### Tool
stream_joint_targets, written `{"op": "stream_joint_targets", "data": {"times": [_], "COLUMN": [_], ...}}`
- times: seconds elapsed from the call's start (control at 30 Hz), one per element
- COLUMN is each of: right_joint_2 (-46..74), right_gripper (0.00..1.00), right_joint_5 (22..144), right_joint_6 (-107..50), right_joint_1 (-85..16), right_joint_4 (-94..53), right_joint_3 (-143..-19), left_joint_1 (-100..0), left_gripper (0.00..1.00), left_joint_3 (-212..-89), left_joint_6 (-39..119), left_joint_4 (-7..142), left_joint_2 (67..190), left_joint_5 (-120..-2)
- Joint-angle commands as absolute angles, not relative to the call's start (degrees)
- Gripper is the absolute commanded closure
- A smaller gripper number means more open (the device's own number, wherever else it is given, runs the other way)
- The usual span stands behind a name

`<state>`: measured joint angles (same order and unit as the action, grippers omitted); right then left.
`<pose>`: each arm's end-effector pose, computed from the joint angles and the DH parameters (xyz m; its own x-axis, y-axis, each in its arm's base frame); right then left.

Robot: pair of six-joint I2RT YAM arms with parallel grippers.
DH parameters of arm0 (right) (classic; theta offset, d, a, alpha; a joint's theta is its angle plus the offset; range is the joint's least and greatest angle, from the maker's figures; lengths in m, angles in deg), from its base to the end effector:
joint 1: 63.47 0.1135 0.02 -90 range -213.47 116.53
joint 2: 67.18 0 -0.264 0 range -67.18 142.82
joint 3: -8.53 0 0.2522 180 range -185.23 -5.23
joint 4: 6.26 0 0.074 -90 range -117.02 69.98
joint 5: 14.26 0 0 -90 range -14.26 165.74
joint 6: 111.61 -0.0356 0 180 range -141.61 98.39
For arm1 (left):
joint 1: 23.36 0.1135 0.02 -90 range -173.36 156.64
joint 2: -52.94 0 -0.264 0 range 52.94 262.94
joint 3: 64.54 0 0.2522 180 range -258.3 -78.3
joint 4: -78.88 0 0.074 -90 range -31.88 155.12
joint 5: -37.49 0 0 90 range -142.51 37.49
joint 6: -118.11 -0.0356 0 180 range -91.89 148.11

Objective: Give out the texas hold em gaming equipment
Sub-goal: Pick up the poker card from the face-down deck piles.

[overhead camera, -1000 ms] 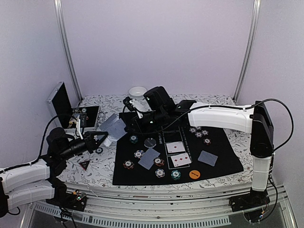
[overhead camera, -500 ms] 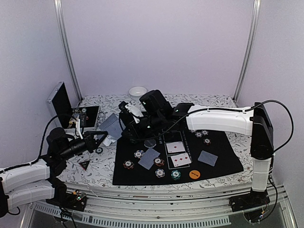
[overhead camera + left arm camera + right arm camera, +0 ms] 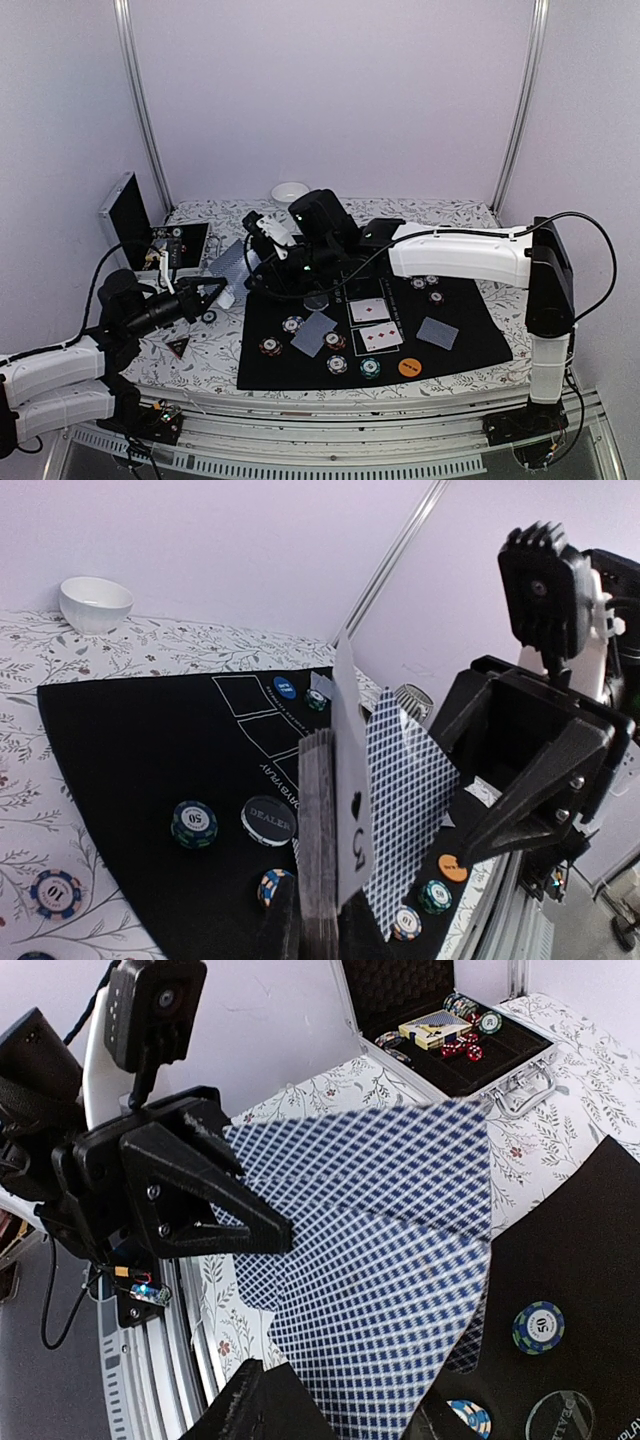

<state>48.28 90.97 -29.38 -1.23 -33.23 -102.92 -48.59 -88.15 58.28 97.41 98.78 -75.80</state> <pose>0.2143 0.4273 0.2785 -0.3672 -0.4175 -0.8312 -0.9175 0.3094 0.2499 0.1532 -0.0878 0.2006 -0.4266 -0.3093 -0.8499 0.6177 0.5868 -0.5236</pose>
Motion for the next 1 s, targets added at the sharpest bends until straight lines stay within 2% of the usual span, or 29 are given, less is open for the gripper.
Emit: {"op": "stream_joint_targets", "data": {"times": [0.0,0.17,0.4,0.5,0.67,0.97], "right_joint_2": [50.25,50.51,51.65,52.37,53.71,61.27], "right_gripper": [0.55,0.57,0.79,0.96,0.97,0.98], "right_joint_5": [89.98,93.05,98.73,98.18,95.24,94.24], "right_joint_6": [-29.43,-28.71,-27.48,-28.67,-29.64,-31.75], "right_joint_1": [-1.46,-1.44,-1.63,-2.41,-3.2,-3.34], "right_joint_4": [-31.41,-29.91,-28.71,-29.29,-30.84,-32.94], "right_joint_3": [-106.53,-107.46,-108.15,-107.94,-107.86,-112.44], "left_joint_1": [-49.03,-49.03,-49.03,-49.03,-49.02,-47.9], "left_gripper": [1.0,1.0,1.0,1.0,1.0,1.0], "left_joint_3": [-87.19,-87.0,-87.0,-86.96,-87.11,-87.4], "left_joint_6": [58.07,58.04,57.99,57.88,58.36,63.35], "left_joint_4": [99.25,99.28,99.69,99.71,99.05,89.25], "left_joint_2": [97.68,97.96,98.2,98.03,98.4,103.08], "left_joint_5": [-76.09,-76.09,-76.28,-76.18,-75.48,-64.96]}}
